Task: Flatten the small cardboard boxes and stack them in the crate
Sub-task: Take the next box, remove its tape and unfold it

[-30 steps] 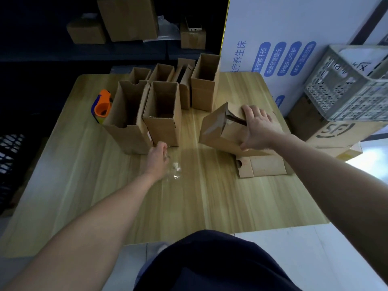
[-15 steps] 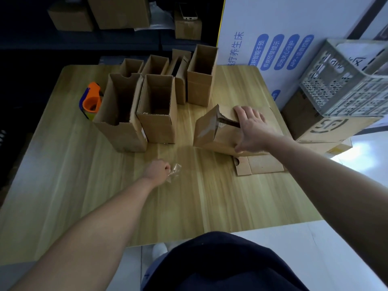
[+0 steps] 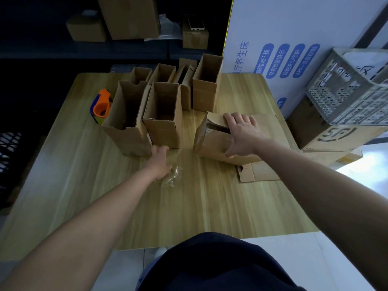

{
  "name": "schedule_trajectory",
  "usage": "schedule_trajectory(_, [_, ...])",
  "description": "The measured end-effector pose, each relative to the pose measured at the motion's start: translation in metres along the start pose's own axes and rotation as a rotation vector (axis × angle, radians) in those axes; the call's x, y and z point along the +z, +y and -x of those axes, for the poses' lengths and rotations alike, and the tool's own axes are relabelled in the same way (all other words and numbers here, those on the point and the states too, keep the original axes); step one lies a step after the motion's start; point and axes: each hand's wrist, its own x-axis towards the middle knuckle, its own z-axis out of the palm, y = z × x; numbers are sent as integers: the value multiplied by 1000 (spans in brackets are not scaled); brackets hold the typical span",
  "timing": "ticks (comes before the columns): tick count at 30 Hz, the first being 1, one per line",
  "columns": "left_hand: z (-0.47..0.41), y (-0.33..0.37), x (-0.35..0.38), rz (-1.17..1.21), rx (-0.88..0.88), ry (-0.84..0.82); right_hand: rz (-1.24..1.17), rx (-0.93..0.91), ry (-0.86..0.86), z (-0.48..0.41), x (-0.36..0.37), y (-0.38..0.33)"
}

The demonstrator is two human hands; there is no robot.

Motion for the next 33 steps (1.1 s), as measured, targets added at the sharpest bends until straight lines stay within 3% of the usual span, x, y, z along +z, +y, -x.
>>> schedule_trajectory(3, [8, 43, -15, 169, 191, 227, -26, -9, -20, -1, 4, -4])
schedule_trajectory(6, [13, 88, -25, 446, 319, 206, -124, -16, -45, 0, 5, -2])
schedule_trajectory(15, [6, 103, -19, 526, 165, 181, -716, 334, -71, 19, 8, 39])
schedule_trajectory(20, [8, 112, -17, 540, 103, 256, -736, 433, 80, 18, 13, 38])
schedule_trajectory(26, [7, 118, -8, 701, -20, 228, -983, 645, 244, 12, 13, 30])
schedule_trajectory(33, [4, 125, -7, 800, -99, 174, -1004, 732, 152, 8, 23, 19])
